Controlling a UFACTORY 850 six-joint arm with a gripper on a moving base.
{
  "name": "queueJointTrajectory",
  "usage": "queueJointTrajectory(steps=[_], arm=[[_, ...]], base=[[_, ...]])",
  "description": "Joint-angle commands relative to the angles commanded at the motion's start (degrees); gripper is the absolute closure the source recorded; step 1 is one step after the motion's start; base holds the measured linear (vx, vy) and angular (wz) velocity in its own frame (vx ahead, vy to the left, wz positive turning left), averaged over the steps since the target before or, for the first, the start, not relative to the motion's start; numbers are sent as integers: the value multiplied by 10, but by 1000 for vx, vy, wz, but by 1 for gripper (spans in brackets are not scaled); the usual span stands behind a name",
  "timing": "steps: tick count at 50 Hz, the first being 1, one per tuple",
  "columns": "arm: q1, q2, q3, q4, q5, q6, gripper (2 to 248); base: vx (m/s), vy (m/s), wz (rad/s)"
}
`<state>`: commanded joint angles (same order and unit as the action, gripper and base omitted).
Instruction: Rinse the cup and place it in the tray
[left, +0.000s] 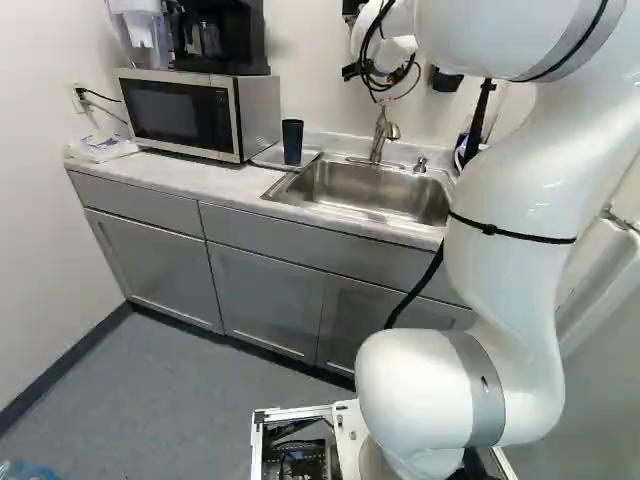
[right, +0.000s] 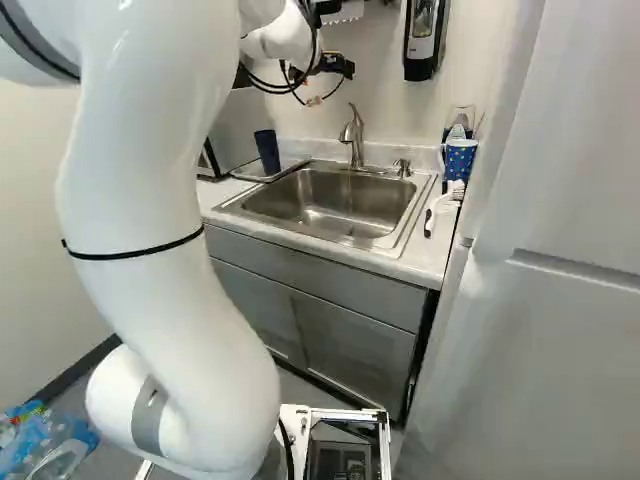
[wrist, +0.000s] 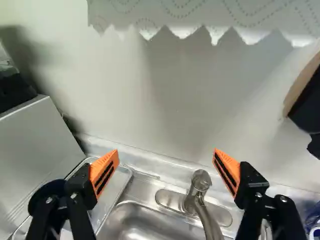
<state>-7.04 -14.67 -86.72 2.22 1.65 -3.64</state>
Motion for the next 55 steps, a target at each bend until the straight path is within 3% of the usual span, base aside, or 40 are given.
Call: queueJointTrajectory(steps=[24, 55], arm=[[1, -28, -3, 0, 0, 0, 3], [1, -30, 1, 0, -13, 0, 3]], base=[[0, 0, 0], [0, 0, 0]])
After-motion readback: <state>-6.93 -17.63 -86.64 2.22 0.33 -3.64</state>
